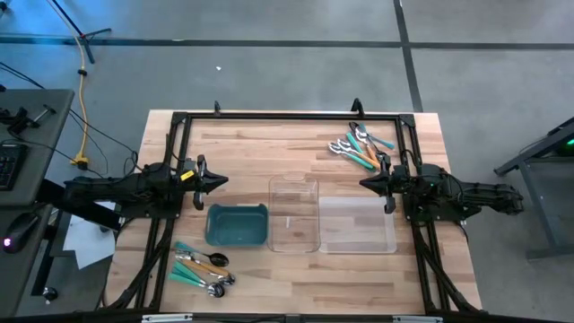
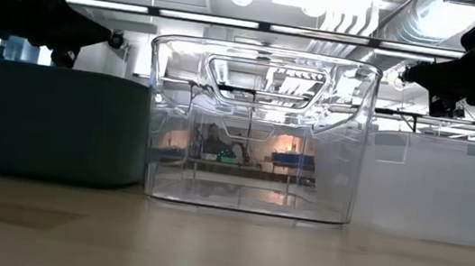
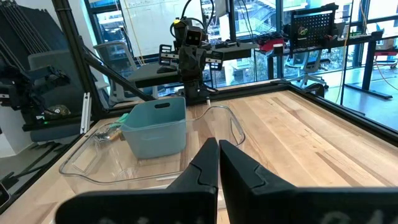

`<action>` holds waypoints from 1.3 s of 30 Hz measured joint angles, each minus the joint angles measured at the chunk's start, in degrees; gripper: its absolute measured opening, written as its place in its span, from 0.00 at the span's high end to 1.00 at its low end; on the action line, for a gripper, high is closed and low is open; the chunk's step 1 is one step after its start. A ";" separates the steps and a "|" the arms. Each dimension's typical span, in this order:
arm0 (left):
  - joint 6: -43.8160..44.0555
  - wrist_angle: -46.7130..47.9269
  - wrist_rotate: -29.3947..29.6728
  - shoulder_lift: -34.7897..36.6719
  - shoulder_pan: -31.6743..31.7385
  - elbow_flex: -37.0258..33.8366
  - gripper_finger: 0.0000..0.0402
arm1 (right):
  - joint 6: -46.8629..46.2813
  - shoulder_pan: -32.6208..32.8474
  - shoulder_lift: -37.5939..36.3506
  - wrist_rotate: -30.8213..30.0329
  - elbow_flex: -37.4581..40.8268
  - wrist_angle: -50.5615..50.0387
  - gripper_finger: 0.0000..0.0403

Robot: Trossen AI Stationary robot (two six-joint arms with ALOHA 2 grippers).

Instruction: Sort silverware by color (type)

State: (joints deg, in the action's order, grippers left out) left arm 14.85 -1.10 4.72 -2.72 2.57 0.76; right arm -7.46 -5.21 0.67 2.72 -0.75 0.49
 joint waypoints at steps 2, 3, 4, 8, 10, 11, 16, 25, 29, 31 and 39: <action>-0.01 0.00 0.01 0.00 0.00 0.01 1.00 | 0.02 0.00 0.02 0.02 0.00 0.00 1.00; 0.00 0.00 0.00 0.00 0.00 0.01 1.00 | 0.02 0.00 0.00 0.02 0.01 0.00 1.00; -0.01 0.00 0.02 0.00 0.02 0.01 1.00 | 0.02 0.00 0.02 0.02 0.00 0.00 1.00; -0.02 0.00 -0.01 -0.02 0.00 0.01 1.00 | 0.01 0.01 0.01 0.01 0.00 0.03 1.00; 0.00 0.00 0.01 -0.01 0.01 0.01 1.00 | -1.43 0.02 0.02 0.07 0.00 0.29 1.00; 0.00 0.00 -0.01 -0.01 -0.01 0.01 1.00 | -4.32 0.02 0.02 0.07 0.02 0.99 1.00; 0.01 0.00 0.02 -0.01 -0.01 0.01 1.00 | -17.20 0.00 0.02 -2.70 0.02 11.95 1.00; -0.01 0.00 0.02 -0.02 0.01 0.01 1.00 | -18.28 0.00 0.00 -11.50 0.02 25.93 1.00; 0.00 0.00 0.00 -0.01 -0.01 0.01 1.00 | -19.77 0.00 0.16 -11.09 0.02 26.05 1.00; 0.00 0.00 0.02 -0.02 0.02 0.01 1.00 | -22.32 0.00 0.44 -11.91 0.02 28.68 1.00; -0.01 0.00 0.00 -0.01 0.00 0.01 1.00 | -17.09 0.00 9.11 -16.36 -14.32 28.61 0.88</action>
State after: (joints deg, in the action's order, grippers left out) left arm 14.84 -1.10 4.71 -2.73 2.58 0.77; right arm -24.55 -5.21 9.78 -13.63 -15.08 29.10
